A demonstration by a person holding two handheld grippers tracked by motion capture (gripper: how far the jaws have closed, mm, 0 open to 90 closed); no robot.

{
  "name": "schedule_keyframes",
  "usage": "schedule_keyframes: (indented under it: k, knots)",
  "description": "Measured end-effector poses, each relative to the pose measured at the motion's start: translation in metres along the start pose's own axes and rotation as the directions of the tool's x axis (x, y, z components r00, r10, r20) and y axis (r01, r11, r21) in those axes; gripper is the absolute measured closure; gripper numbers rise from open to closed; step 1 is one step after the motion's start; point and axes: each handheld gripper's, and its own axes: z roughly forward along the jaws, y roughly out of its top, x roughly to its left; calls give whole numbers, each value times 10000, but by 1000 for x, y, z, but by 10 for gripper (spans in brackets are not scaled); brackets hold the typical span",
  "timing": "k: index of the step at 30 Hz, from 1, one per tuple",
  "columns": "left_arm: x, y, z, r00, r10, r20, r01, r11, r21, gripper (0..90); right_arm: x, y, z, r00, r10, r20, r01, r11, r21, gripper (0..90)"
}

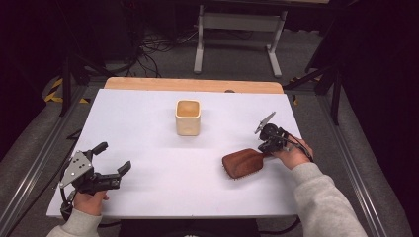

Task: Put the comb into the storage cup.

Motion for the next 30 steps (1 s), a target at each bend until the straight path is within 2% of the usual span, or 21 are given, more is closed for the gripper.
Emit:
schedule_keyframes:
  k: [19, 30]
  knots:
    - [-1, 0, 0, 10000, 17, 30, -17, 10000, -14, 8, 12, -20, -4, 9990, 20, -444, -17, 10000, 59, 900]
    - [-1, 0, 0, 10000, 31, 38, -31, 10000, 23, 8, 26, -32, -8, 9971, -12, -756, 11, 10000, -7, 900]
